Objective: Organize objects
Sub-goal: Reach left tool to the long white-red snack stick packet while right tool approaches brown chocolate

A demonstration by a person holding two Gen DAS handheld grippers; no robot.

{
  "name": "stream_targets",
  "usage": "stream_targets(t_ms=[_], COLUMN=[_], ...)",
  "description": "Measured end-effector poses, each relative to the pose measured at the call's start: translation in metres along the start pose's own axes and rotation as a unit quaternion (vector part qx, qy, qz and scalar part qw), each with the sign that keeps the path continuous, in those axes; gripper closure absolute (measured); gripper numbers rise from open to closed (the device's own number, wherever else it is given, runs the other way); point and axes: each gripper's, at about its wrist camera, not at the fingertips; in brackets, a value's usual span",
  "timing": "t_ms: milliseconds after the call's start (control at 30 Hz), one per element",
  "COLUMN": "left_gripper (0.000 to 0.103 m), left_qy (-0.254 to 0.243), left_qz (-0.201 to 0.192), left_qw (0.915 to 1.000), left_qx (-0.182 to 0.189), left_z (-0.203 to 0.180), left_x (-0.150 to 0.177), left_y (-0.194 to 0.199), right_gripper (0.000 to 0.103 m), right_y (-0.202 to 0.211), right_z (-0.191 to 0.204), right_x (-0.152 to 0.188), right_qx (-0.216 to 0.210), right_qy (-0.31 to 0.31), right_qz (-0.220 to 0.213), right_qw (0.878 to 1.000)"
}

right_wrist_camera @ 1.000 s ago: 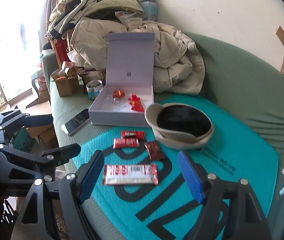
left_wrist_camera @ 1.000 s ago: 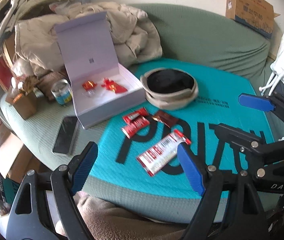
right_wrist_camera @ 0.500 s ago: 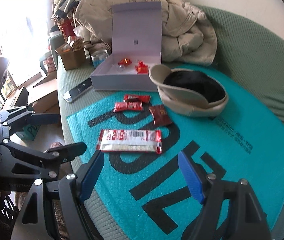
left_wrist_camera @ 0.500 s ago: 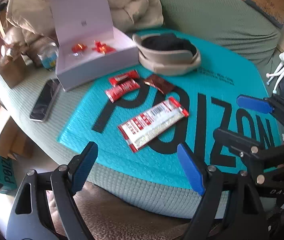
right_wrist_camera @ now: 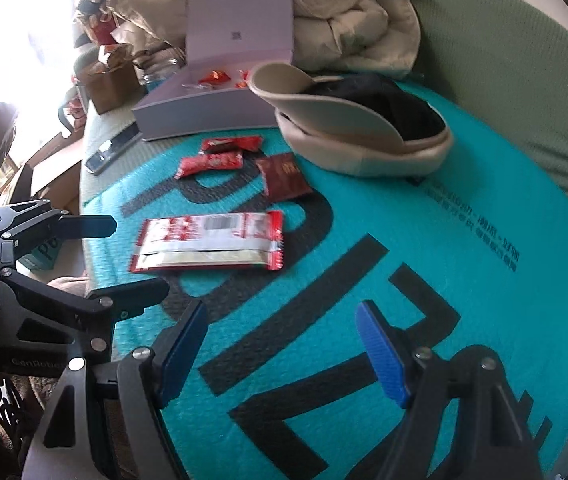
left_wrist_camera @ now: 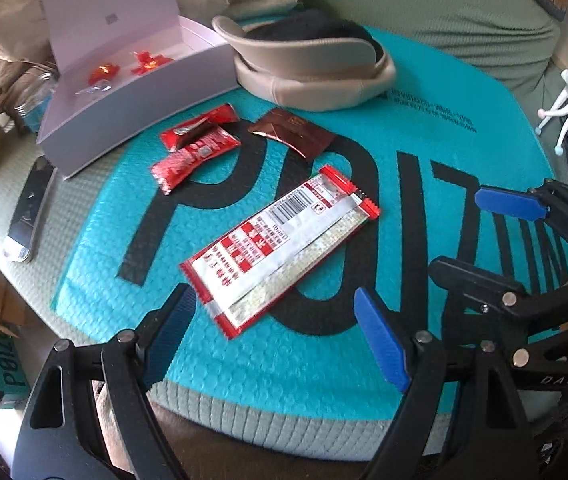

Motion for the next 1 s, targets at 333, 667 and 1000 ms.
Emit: stream_targets(t_ms=[333, 667, 1000], left_gripper=[0.022, 0.022, 0.022], left_qy=[-0.046, -0.034, -0.001], left_qz=[0.009, 0.017, 0.028], left_qw=[0.9988, 0.9990, 0.9996], left_qx=[0.011, 0.023, 0.003], left_z=[-0.011, 0.010, 0.069], left_x=[-0.024, -0.030, -0.027], left_y=[-0.033, -0.049, -0.053], right_gripper=[0.026, 0.026, 0.026], right_y=[-0.014, -0.020, -0.051], right_z=[-0.025, -0.034, -0.012], right_x=[-0.008, -0.017, -0.054], right_qx=[0.026, 0.041, 0.011], right_qy=[-0.030, -0.059, -0.060], right_qz=[0.016, 0.012, -0.006], right_qw=[0.999, 0.997, 0.998])
Point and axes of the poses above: each gripper's, at about its wrist camera, not at the fingertips, and y roughly against the way its jaws point, z to its left, x to its underside, and after that the axes turned 8 degrees about -x, right-handed
